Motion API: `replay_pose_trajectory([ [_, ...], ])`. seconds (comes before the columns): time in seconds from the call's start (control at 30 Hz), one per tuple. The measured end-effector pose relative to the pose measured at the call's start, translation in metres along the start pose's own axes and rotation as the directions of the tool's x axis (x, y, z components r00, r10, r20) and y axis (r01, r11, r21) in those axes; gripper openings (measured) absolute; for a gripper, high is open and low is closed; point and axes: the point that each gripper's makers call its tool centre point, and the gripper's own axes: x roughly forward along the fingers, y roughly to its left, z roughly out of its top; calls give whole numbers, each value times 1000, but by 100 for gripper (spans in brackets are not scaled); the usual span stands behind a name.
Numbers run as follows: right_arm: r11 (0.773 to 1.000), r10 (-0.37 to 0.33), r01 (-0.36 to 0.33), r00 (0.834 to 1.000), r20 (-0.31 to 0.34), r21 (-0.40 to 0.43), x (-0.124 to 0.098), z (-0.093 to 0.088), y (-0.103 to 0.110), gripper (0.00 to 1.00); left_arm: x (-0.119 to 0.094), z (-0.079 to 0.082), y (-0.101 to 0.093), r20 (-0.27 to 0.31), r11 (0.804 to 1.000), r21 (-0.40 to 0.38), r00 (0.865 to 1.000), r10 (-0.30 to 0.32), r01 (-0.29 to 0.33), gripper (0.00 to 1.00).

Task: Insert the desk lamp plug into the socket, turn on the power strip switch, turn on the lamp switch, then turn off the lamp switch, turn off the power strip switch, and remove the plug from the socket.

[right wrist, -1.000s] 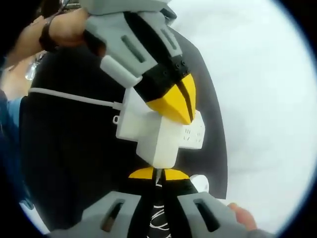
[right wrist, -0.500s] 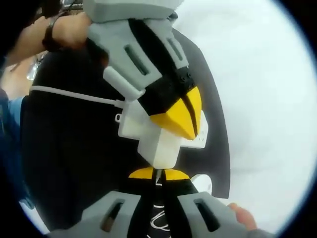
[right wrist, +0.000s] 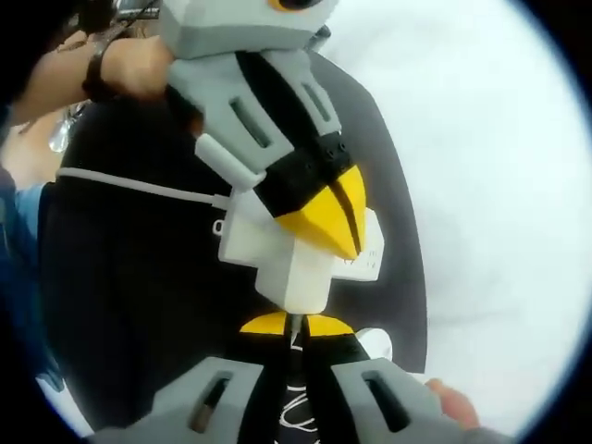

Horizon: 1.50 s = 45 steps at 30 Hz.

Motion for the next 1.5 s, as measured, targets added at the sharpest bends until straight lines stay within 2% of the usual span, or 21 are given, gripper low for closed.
replay_pose_trajectory([
  [0.13,1000,7,-7,1000,4,13,3,-2,3,7,2,0,-4,11,1000,12,1000,-18,18,0],
  [0.2,1000,17,-17,999,-27,4,7,-7,7,7,5,0,-11,18,999,32,999,-39,39,0],
  [0.33,1000,17,-16,1000,-25,10,6,-6,5,7,6,0,-14,26,998,55,999,-35,34,0],
  [0.6,1000,6,-6,1000,-4,16,-2,5,-2,7,-1,1,-4,24,1000,1,999,-24,24,0],
  [0.83,999,12,-12,1000,15,29,-1,0,1,7,3,-1,-7,7,999,24,1000,-27,27,0],
  [0.87,999,24,-25,1000,12,35,0,-1,3,7,4,-1,-10,2,998,58,1000,-31,30,0],
  [0.93,999,27,-27,1000,6,33,2,-2,4,7,5,-1,-12,7,999,41,999,-33,33,0],
  [0.97,999,35,-35,999,-5,32,4,-4,6,7,7,-2,-15,-7,995,87,999,-40,41,0],
  [1.2,999,25,-25,1000,7,37,-1,1,2,7,3,-1,-7,16,999,33,999,-30,30,0],
  [1.3,999,16,-16,1000,19,31,-4,7,0,7,-3,-1,0,49,1000,3,998,-28,28,0],
  [1.4,1000,17,-17,1000,12,24,0,4,0,7,0,0,-5,34,1000,11,999,-28,28,0],
  [1.5,998,25,-27,999,37,55,0,3,1,7,0,-1,-4,34,999,21,999,-34,33,0],
])
